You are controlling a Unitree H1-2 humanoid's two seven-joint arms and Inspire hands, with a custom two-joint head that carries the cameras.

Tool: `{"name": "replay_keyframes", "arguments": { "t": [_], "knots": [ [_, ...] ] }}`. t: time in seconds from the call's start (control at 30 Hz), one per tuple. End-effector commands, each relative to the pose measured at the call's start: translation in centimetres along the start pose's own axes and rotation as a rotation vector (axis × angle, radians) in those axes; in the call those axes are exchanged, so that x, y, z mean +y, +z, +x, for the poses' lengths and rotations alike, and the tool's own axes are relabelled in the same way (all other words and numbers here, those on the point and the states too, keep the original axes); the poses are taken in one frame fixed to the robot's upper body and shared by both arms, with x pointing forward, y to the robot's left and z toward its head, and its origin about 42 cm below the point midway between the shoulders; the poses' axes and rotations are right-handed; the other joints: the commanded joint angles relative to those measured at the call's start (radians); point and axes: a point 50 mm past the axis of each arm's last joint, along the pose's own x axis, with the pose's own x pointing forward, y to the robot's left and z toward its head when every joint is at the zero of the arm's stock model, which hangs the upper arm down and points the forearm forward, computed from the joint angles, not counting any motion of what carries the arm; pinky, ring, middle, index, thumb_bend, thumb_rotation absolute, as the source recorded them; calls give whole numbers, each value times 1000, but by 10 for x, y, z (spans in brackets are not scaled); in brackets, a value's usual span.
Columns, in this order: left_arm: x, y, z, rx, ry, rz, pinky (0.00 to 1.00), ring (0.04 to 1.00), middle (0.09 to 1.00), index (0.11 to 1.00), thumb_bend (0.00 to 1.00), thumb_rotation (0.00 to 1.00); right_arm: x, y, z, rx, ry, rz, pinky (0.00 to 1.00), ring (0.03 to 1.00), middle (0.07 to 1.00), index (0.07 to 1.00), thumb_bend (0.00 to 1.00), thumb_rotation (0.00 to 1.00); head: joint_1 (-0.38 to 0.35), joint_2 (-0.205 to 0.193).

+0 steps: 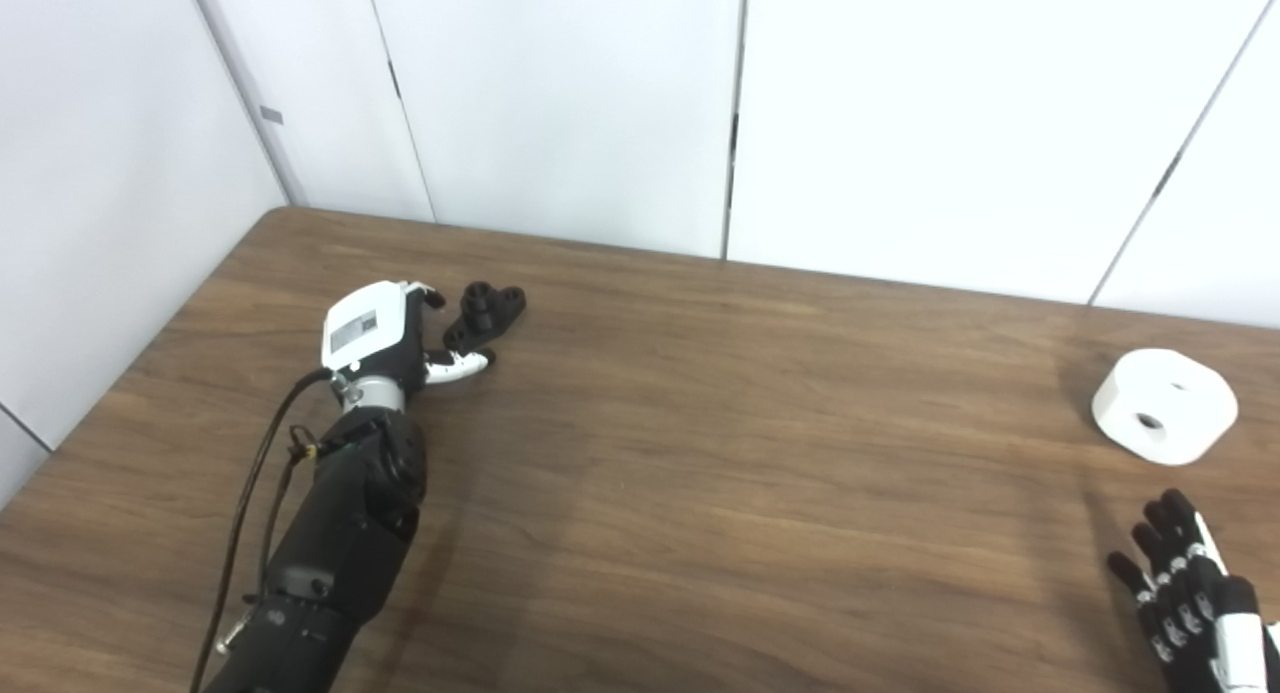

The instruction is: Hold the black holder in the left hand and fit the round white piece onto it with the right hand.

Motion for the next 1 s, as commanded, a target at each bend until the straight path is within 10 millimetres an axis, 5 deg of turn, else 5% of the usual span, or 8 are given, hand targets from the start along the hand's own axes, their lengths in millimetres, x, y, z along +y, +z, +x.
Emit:
{"name": "replay_keyframes", "arguments": {
  "t": [0.0,0.4,0.97],
  "knots": [
    [25,12,16,-14,95,-12,912,923,888,759,810,368,-2,4,-5,-1,-1,-16,1000,1000,1000,1000,636,1000,-1,2],
    [22,12,31,43,50,-86,883,905,865,654,770,352,0,5,-6,3,2,-7,1000,1000,1000,1000,602,1000,-3,8],
    [13,17,27,34,40,-140,876,897,845,560,770,305,1,8,-6,5,3,3,1000,1000,1000,1000,600,1000,-7,16]
  ]
}}
